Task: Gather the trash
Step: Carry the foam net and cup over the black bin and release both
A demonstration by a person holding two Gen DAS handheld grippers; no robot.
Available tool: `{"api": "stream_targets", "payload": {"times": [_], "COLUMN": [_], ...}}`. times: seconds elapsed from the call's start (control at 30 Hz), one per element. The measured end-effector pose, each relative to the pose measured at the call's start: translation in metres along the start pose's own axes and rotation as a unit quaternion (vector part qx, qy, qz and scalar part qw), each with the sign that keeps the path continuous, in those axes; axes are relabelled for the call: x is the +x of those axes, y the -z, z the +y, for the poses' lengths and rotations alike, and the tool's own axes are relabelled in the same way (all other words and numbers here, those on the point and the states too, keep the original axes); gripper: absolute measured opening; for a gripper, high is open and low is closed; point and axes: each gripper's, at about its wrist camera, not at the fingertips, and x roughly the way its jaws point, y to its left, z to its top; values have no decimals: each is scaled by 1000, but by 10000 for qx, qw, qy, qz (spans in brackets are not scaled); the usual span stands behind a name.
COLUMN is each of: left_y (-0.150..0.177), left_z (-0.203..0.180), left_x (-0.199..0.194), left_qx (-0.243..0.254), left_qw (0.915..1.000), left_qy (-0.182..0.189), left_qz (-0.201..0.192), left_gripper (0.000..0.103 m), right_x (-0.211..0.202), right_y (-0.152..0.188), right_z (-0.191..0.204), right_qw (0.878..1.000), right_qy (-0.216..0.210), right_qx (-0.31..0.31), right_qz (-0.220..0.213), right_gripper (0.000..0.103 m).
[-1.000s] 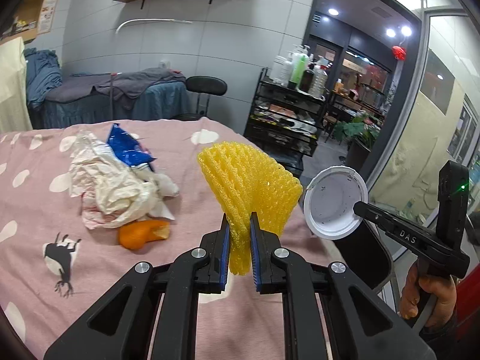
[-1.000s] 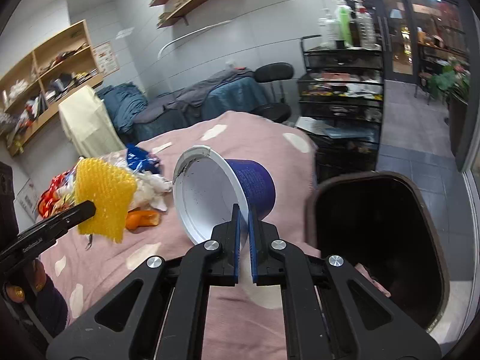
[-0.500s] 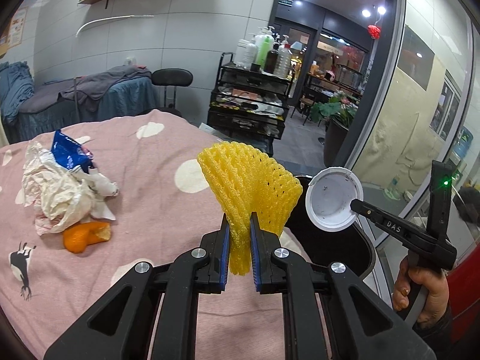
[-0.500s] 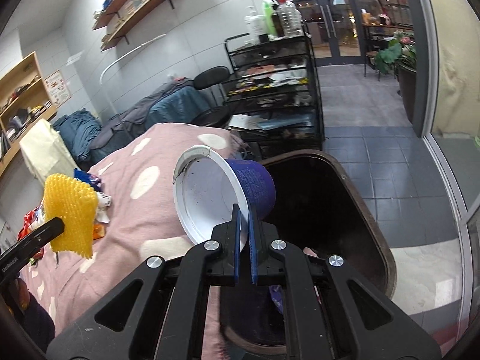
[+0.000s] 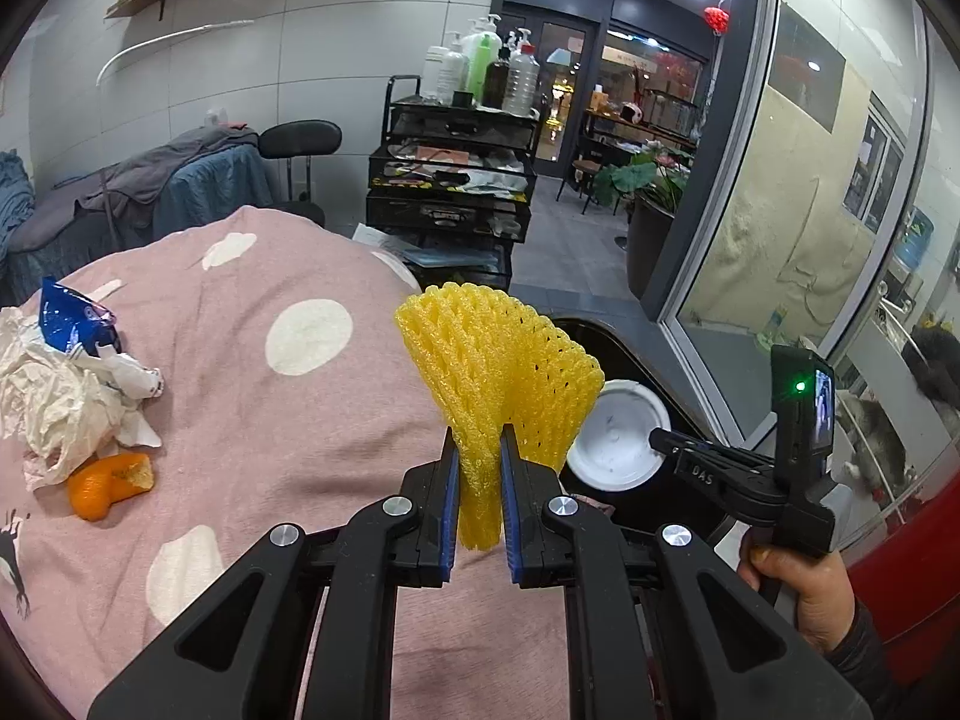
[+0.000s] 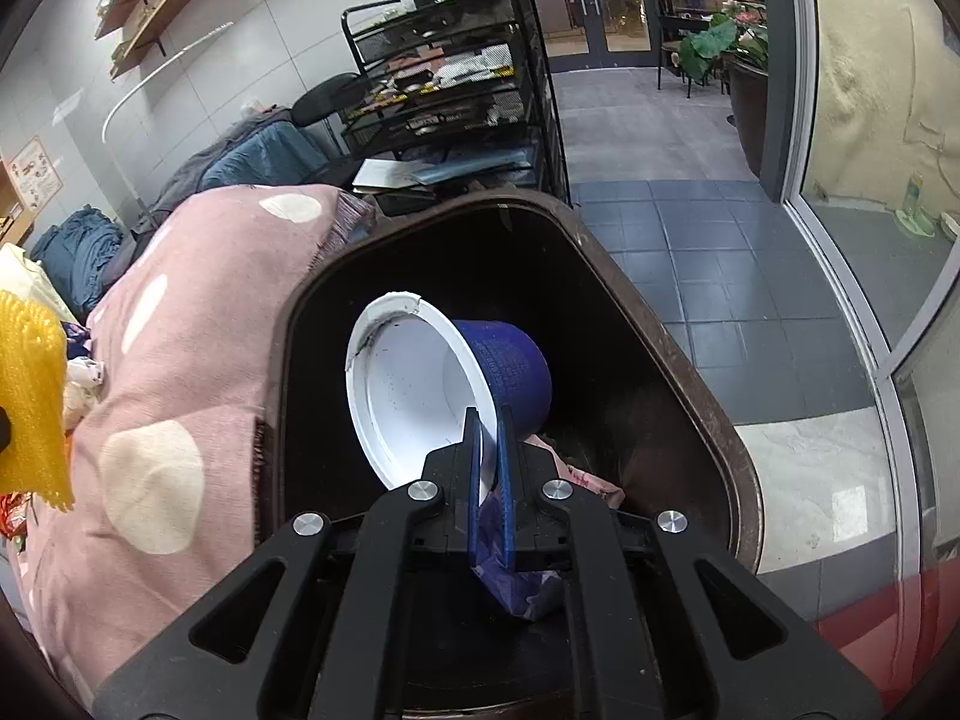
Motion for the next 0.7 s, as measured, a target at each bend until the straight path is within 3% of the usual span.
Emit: {"api": "stream_targets", "payload": {"times": [0.13,0.17,0.27,0.37,0.57,0.7], "left_y": [1,1,1,-1,-12,-15], "left_z": [-6,-8,-13,-18,-39,-55], "left_x": [9,11,18,24,37,52], "left_qx": [71,83,118,167,348,488], "left_qw": [9999,9998,9995,9991,9976,9955], "left_qy": [46,62,125,181,373,472], "left_qz": [121,154,255,342,475,660], "left_gripper": [13,13,13,13,13,13], "right_x": [5,4,-4,-12,-43,-66], "right_y": [5,7,9,9,-3,-10], "right_z": [0,-1,-3,-3,-17,-33], "right_qw": [10000,10000,9999,9997,9952,9885], "right_qy": [7,-5,-6,31,278,488], "right_qx": [2,17,63,51,406,691], "right_qz": [77,81,-79,-230,-845,-1252], "right_gripper": [11,17,57,60,79,81]}}
